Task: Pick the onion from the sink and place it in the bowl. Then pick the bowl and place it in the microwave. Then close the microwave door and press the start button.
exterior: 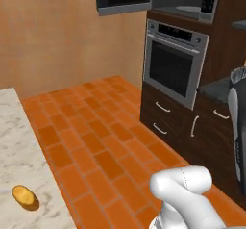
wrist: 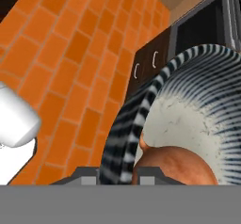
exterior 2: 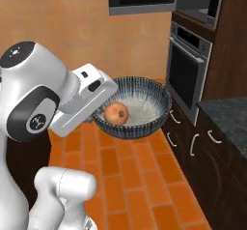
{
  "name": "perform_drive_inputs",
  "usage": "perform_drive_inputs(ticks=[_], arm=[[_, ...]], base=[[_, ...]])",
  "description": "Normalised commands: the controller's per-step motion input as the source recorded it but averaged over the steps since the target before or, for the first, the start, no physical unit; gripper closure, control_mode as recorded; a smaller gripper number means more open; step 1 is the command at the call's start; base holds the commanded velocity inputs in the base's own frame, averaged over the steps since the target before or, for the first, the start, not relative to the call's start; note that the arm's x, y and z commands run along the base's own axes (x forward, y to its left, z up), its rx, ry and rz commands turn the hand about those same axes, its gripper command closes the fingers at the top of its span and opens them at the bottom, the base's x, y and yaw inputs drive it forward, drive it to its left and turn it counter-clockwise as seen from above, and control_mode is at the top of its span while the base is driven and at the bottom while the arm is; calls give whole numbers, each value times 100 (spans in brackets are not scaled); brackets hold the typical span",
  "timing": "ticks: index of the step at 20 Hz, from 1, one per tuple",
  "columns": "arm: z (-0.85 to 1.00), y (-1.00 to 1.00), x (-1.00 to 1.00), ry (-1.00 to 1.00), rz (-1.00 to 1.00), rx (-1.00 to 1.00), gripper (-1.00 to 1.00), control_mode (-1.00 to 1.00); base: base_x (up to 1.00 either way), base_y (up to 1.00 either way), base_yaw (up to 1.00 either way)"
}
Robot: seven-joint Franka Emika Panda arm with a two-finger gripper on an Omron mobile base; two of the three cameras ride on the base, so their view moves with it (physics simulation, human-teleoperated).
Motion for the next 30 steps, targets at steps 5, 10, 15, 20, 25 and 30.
perform_drive_inputs(ticks=[5,10,15,20,25,30], arm=[[0,0,0,0,0,0,100,100],[0,0,0,0,0,0,100,100],[0,0,0,0,0,0,100,100],[0,0,0,0,0,0,100,100],[0,0,0,0,0,0,100,100],[0,0,0,0,0,0,100,100]], base=[[100,-2,16],[100,0,-21],[94,0,-61],[80,5,-67],[70,30,-68],[50,55,-57]])
